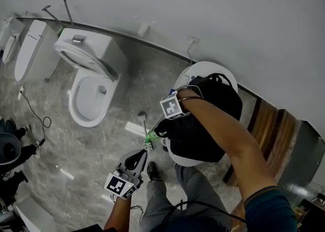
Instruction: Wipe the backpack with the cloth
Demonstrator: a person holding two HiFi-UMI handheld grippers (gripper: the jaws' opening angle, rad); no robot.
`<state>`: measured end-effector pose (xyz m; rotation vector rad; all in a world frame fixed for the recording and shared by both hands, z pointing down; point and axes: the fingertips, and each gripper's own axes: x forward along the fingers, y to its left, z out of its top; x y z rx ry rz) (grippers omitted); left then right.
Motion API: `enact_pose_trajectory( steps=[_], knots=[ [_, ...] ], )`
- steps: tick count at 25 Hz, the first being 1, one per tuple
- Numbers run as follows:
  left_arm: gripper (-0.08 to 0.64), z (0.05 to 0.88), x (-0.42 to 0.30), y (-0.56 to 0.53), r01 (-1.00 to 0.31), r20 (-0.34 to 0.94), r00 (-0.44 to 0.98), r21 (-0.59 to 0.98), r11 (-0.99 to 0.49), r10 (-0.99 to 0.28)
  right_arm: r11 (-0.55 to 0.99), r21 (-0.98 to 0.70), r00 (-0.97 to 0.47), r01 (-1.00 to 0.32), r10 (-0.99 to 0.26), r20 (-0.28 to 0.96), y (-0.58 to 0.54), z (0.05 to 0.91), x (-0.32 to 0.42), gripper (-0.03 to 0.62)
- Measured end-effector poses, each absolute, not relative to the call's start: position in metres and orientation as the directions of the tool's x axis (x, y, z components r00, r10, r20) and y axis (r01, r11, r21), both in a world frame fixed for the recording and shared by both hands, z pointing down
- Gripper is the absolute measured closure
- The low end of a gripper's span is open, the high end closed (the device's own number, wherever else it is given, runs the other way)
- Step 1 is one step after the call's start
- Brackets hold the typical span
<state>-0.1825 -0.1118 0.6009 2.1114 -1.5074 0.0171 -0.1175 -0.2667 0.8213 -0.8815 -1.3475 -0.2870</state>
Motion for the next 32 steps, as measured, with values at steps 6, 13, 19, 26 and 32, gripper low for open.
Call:
enact_pose_trajectory(
  steps=[6,13,19,26,32],
  knots=[
    [0.557,0.604,-0.194,-0.101,-0.878,0.307,0.372,0.424,-0.224,-0.876,0.607,-0.467,0.309,0.643,0.352,0.883,-0.203,0.832,-0.112,0.568],
    [0.557,0.602,-0.195,-0.096,-0.871,0.290,0.380,0.433,-0.234,-0.878,0.607,-0.535,0.410,0.588,0.347,0.844,-0.125,0.847,-0.090,0.568],
    [0.557,0.600,-0.196,-0.088,-0.866,0.283,0.386,0.439,-0.239,-0.878,0.604,-0.479,0.400,0.637,0.273,0.875,-0.065,0.856,-0.077,0.569],
    [0.557,0.603,-0.193,-0.076,-0.857,0.287,0.406,0.448,-0.253,-0.868,0.749,-0.157,0.087,0.644,0.132,0.987,-0.037,0.852,-0.090,0.569],
    [0.557,0.602,-0.179,-0.075,-0.845,0.289,0.446,0.447,-0.292,-0.847,0.988,-0.053,-0.229,0.147,0.086,0.970,-0.056,0.814,-0.096,0.569]
  ],
)
